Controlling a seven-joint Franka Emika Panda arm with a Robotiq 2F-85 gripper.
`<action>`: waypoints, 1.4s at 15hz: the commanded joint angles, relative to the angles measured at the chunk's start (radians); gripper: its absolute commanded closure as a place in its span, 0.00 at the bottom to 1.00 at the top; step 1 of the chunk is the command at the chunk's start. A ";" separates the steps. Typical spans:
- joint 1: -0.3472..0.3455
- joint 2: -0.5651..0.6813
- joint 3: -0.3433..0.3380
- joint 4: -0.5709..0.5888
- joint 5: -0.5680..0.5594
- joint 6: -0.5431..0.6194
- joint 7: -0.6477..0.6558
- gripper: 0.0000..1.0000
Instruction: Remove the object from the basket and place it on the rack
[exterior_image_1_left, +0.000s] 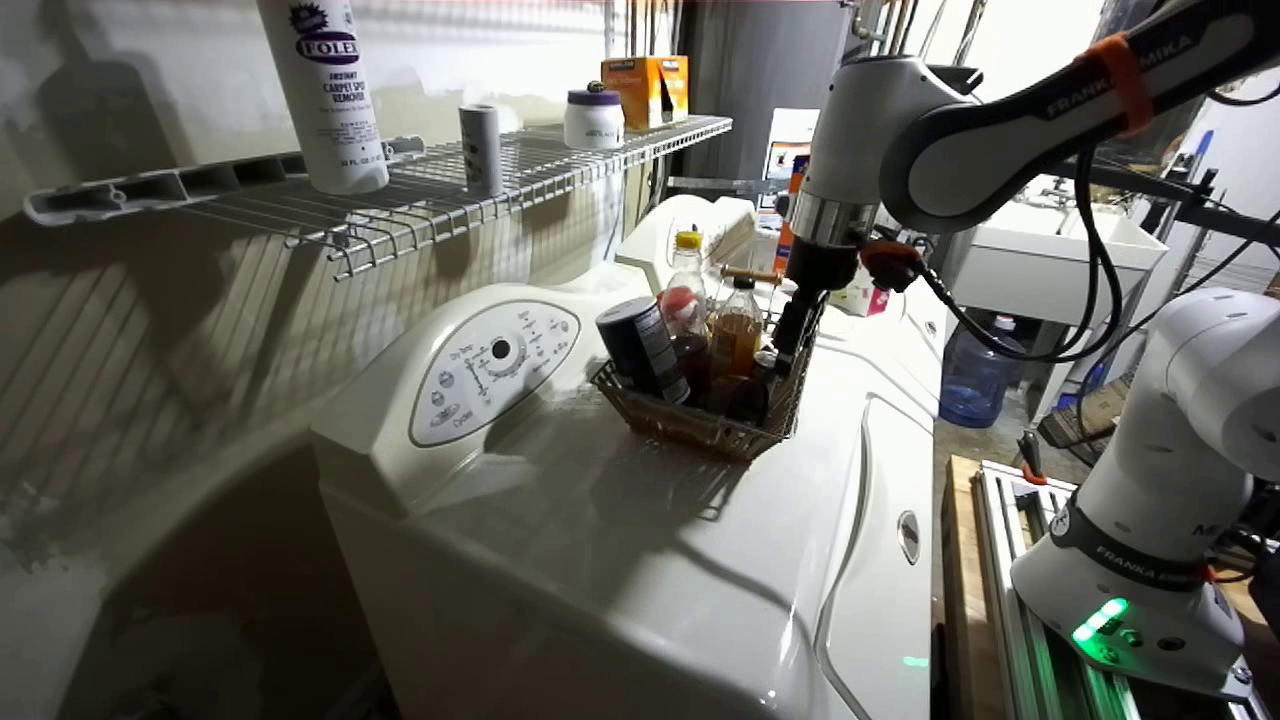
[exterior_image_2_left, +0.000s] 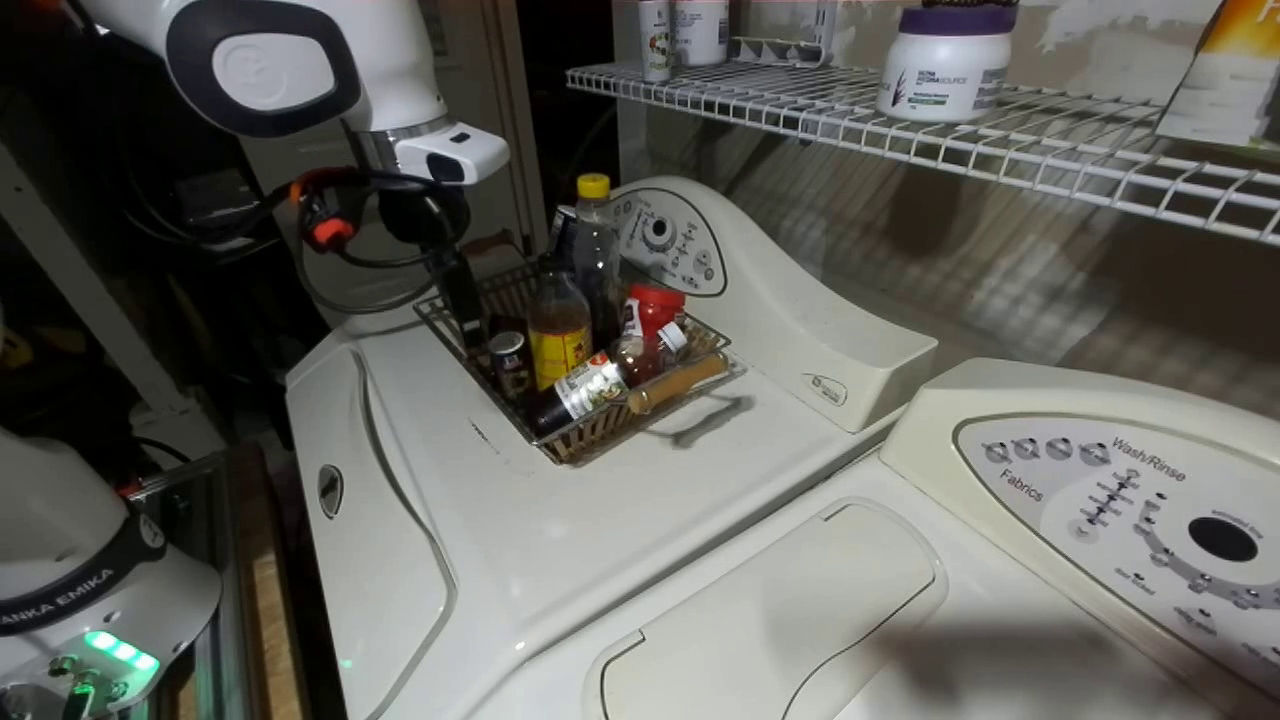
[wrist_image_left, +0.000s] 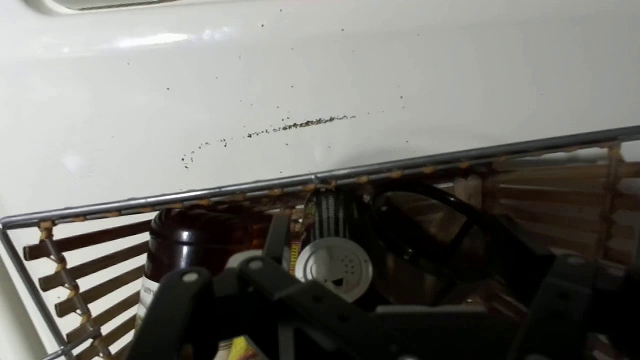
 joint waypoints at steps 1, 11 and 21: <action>-0.025 -0.006 0.000 -0.041 -0.036 0.070 0.043 0.00; -0.051 0.044 0.000 -0.037 -0.029 0.163 0.091 0.00; -0.060 0.077 0.001 -0.027 -0.033 0.221 0.118 0.80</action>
